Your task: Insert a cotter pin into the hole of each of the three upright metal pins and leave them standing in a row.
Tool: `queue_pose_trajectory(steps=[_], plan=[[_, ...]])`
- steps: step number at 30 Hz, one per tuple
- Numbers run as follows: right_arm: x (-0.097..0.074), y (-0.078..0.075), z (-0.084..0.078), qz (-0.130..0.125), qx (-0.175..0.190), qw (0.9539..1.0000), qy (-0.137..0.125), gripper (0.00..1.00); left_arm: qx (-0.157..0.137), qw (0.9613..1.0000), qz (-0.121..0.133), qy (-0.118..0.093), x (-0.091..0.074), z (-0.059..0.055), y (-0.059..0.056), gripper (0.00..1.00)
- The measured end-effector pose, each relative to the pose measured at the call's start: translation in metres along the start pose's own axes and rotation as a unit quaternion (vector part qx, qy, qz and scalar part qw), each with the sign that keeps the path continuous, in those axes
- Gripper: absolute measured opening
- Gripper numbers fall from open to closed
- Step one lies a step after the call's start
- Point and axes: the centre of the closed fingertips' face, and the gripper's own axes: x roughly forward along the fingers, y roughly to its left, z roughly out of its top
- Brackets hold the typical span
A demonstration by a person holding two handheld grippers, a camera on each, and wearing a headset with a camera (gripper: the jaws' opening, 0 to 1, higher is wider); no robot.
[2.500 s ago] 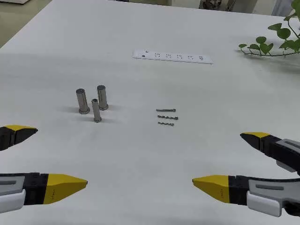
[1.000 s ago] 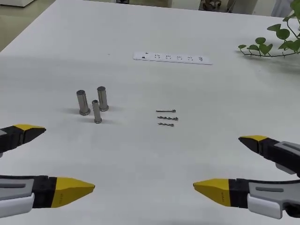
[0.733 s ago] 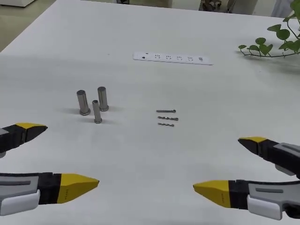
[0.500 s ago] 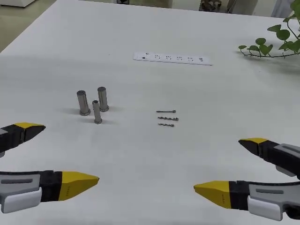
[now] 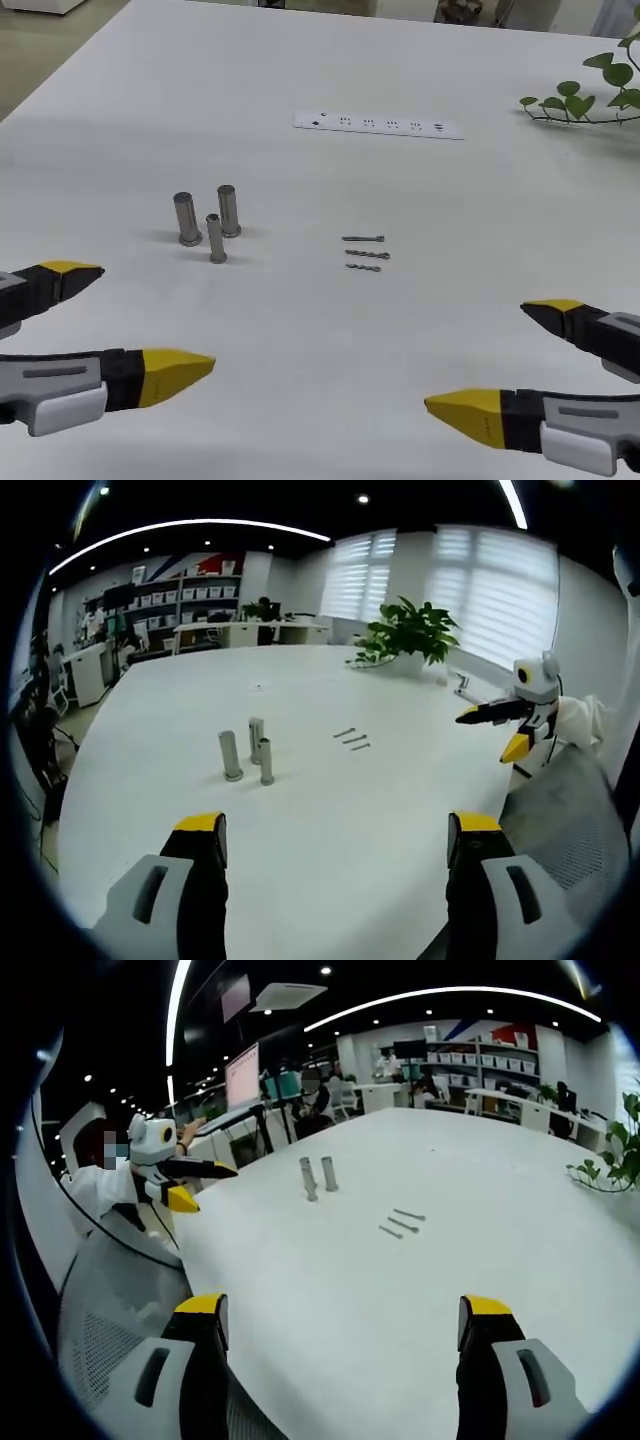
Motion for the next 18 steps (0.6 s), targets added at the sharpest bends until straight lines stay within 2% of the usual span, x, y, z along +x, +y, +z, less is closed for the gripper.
queue_pose_trajectory(steps=[2, 4, 6, 8, 9, 15, 18], plan=[[0.0, -0.001, 0.001, -0.001, 0.0, 1.0, -0.001, 0.94, 0.011, 0.9999, -0.003, 0.005, 0.001, -0.002, 0.0, 0.95], [0.0, -0.001, 0.002, -0.001, 0.0, 1.0, -0.002, 0.93, 0.028, 0.9996, -0.003, 0.0, 0.002, 0.0, 0.001, 0.97], [-0.001, -0.002, 0.002, -0.002, -0.001, 1.0, -0.002, 0.93, 0.065, 0.9978, 0.001, -0.009, 0.004, 0.005, 0.003, 0.96], [-0.001, -0.003, 0.003, -0.003, 0.0, 1.0, -0.002, 0.93, 0.059, 0.9982, -0.001, -0.014, 0.005, 0.006, 0.003, 0.96], [-0.002, -0.003, 0.003, -0.004, 0.0, 1.0, -0.003, 0.93, 0.063, 0.9977, -0.007, -0.024, 0.005, 0.01, 0.002, 0.95], [-0.003, -0.004, 0.003, -0.005, 0.002, 1.0, -0.003, 0.93, 0.067, 0.9974, -0.014, -0.023, 0.012, 0.014, 0.004, 0.92], [-0.002, -0.006, 0.002, -0.006, 0.003, 1.0, -0.002, 0.93, 0.064, 0.9974, -0.013, -0.031, 0.018, 0.019, 0.005, 0.96]])
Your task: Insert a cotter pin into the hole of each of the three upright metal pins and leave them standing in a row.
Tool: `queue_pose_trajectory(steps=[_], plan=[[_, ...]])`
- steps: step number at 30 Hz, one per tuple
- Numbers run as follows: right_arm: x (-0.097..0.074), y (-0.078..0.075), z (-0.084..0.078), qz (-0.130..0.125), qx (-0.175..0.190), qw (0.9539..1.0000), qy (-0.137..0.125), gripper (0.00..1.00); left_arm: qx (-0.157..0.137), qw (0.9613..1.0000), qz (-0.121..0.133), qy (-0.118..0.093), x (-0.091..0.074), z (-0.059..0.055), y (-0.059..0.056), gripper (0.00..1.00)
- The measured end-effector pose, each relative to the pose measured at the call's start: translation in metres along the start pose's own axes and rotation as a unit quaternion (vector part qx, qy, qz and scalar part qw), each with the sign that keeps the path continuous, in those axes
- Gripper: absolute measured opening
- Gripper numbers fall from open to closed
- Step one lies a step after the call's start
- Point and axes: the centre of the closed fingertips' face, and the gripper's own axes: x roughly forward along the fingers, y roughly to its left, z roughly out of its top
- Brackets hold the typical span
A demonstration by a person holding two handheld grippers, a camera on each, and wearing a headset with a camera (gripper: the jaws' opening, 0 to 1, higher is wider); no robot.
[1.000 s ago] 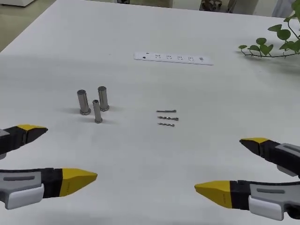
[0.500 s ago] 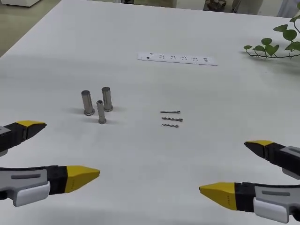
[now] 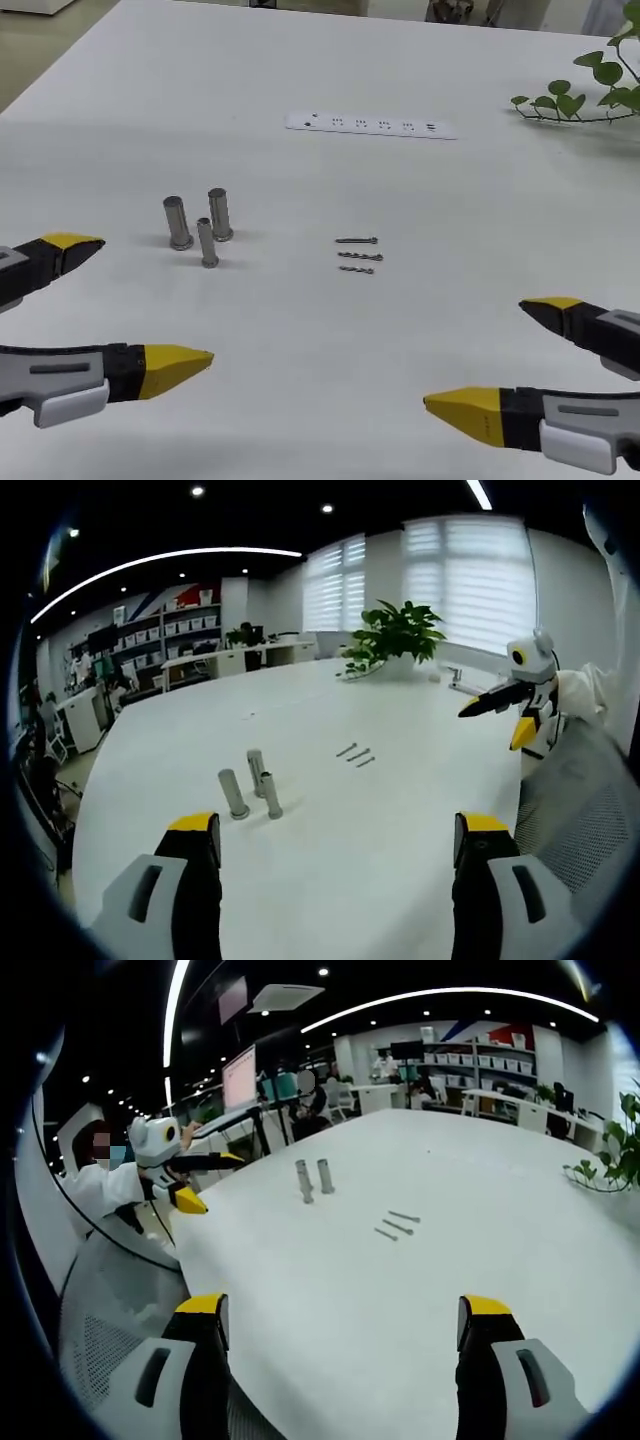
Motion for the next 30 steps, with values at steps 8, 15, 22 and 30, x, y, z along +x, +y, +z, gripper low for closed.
queue_pose_trajectory(steps=[8, 15, 22, 30], plan=[[0.001, -0.002, 0.003, -0.002, 0.003, 1.0, -0.003, 0.93, -0.012, 0.9995, -0.011, -0.025, 0.016, 0.014, 0.004, 0.98], [0.001, -0.005, 0.003, -0.006, 0.006, 1.0, -0.004, 0.93, -0.017, 0.9995, -0.003, -0.025, 0.029, 0.017, 0.021, 0.99], [0.0, -0.007, 0.001, -0.009, 0.006, 0.9999, 0.001, 0.93, -0.021, 0.9995, -0.009, -0.02, 0.042, 0.016, 0.032, 0.93], [-0.003, -0.01, 0.0, -0.015, 0.009, 0.9998, 0.005, 0.93, -0.025, 0.9994, -0.022, -0.013, 0.06, 0.011, 0.04, 0.75]])
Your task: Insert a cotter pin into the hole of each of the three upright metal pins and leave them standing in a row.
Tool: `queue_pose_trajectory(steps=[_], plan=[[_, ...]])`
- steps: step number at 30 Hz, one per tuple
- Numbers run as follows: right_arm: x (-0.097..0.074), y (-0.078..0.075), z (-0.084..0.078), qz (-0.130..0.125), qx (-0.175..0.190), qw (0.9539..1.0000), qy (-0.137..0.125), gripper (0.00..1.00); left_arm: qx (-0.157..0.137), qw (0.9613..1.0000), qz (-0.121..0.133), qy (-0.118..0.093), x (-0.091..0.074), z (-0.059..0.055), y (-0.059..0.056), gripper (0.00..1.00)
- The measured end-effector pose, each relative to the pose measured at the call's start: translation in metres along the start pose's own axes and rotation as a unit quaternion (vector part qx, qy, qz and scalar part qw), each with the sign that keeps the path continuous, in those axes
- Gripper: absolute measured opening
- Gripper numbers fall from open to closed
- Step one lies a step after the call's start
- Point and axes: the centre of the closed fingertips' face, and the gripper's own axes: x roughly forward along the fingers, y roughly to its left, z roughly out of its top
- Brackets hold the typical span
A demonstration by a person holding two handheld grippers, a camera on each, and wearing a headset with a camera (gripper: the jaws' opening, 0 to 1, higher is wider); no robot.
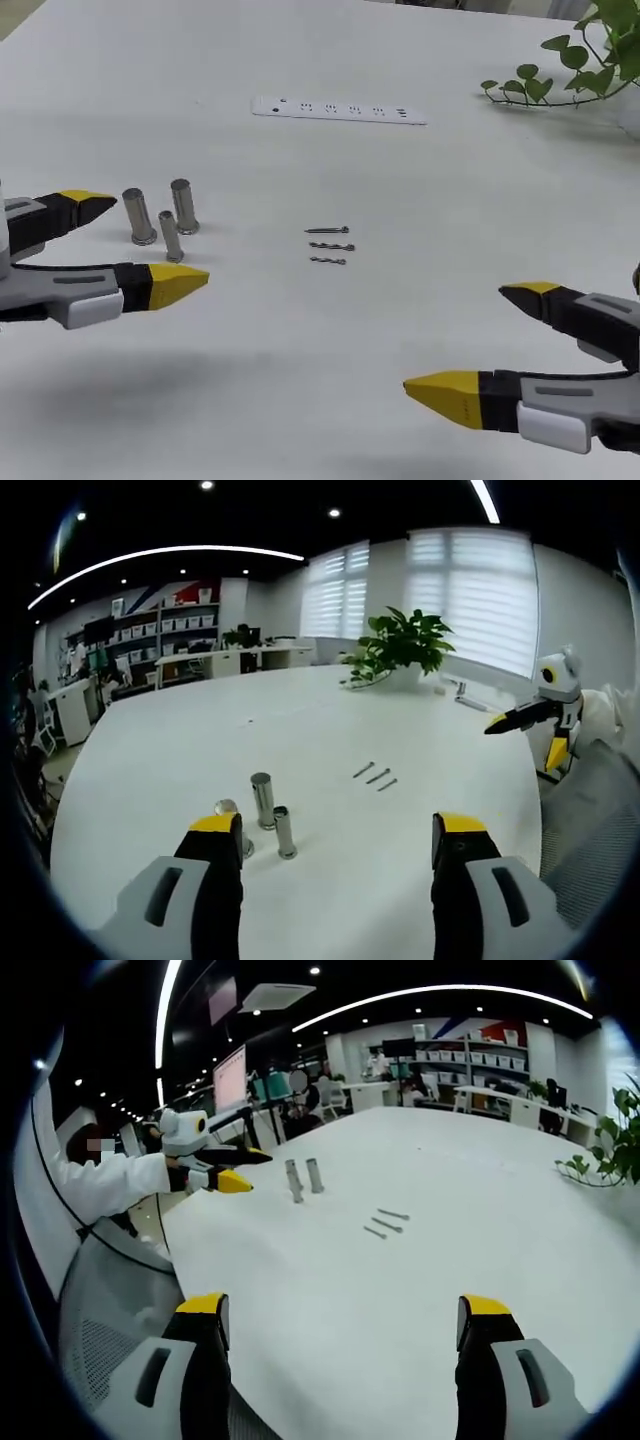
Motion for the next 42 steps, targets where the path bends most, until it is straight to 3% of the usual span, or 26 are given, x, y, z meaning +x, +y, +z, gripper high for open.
queue_pose_trajectory(steps=[5, 21, 24, 28, 34, 42], plan=[[-0.002, -0.001, -0.002, -0.004, 0.002, 1.0, 0.002, 0.93, -0.003, 0.9998, -0.018, 0.006, 0.008, -0.001, -0.006, 0.7], [-0.006, -0.009, -0.006, -0.013, 0.013, 0.9998, 0.01, 0.92, -0.027, 0.9991, -0.012, 0.03, 0.042, -0.02, 0.012, 0.5], [-0.006, -0.011, -0.007, -0.014, 0.015, 0.9997, 0.013, 0.92, -0.033, 0.9989, -0.008, 0.032, 0.045, -0.023, 0.016, 0.41], [-0.007, -0.013, -0.008, -0.016, 0.016, 0.9996, 0.015, 0.92, -0.04, 0.9987, -0.002, 0.03, 0.048, -0.022, 0.02, 0.38], [-0.006, -0.014, -0.008, -0.017, 0.019, 0.9995, 0.018, 0.9, -0.057, 0.998, 0.008, 0.027, 0.05, -0.022, 0.027, 0.26], [-0.002, -0.012, -0.007, -0.013, 0.015, 0.9996, 0.018, 0.9, -0.047, 0.9985, 0.015, 0.021, 0.05, -0.021, 0.032, 0.15]])
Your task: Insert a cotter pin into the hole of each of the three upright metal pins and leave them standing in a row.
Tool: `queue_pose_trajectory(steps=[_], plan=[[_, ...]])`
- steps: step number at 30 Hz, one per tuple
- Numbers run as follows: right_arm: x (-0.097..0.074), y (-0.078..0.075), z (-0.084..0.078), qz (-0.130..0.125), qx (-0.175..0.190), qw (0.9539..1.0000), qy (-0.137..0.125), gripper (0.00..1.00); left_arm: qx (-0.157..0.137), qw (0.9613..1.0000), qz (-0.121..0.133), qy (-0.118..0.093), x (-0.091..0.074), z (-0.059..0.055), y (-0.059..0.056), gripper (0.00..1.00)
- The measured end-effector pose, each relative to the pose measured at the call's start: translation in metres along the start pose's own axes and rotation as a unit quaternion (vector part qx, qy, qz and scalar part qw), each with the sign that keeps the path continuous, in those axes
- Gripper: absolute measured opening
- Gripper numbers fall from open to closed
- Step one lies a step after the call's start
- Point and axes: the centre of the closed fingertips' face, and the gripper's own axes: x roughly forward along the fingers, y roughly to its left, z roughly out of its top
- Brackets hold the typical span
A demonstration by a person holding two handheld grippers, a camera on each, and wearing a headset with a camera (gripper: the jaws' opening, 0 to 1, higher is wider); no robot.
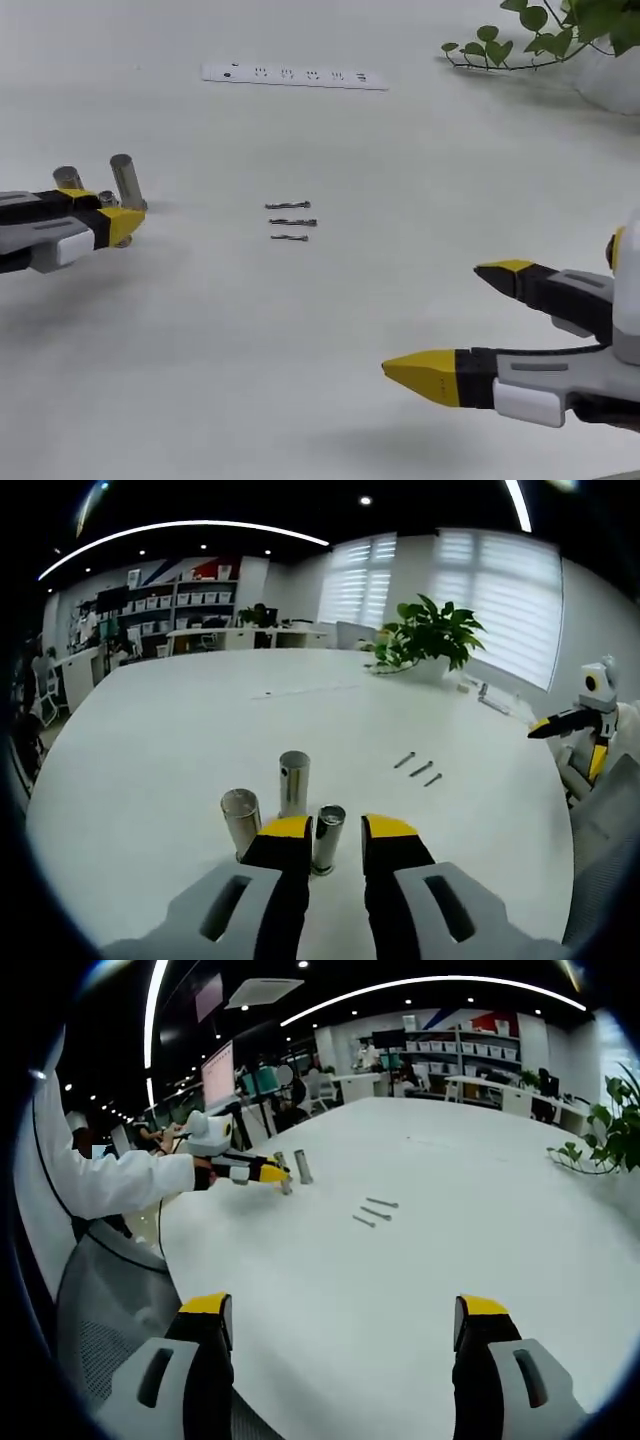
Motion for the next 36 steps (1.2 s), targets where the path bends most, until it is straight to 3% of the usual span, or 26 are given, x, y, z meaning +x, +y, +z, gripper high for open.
queue_pose_trajectory(steps=[6, 8, 10, 13, 23, 26, 36], plan=[[0.001, 0.001, 0.001, 0.002, 0.0, 1.0, 0.0, 0.89, 0.021, 0.9998, 0.001, 0.001, -0.001, 0.001, 0.001, 0.11], [0.001, 0.001, 0.001, 0.002, 0.001, 1.0, -0.001, 0.89, 0.02, 0.9998, -0.01, 0.0, -0.001, 0.001, -0.001, 0.08], [0.001, 0.001, 0.002, 0.002, 0.002, 1.0, -0.002, 0.89, -0.011, 0.9997, -0.022, -0.004, -0.001, 0.0, -0.003, 0.07], [0.001, 0.002, 0.001, 0.005, 0.001, 1.0, -0.002, 0.88, 0.017, 0.9998, -0.007, -0.005, -0.001, 0.001, 0.002, 0.06], [0.005, 0.004, 0.002, 0.009, 0.002, 1.0, -0.001, 0.88, 0.023, 0.9997, -0.005, -0.005, 0.0, 0.002, 0.002, 0.06], [0.006, 0.004, 0.003, 0.01, 0.0, 1.0, -0.001, 0.88, 0.042, 0.9991, -0.004, 0.001, 0.002, 0.002, 0.001, 0.06], [0.007, 0.003, 0.009, 0.01, -0.004, 0.9999, -0.006, 0.88, 0.038, 0.9989, -0.027, 0.005, -0.001, 0.0, -0.016, 0.05]])
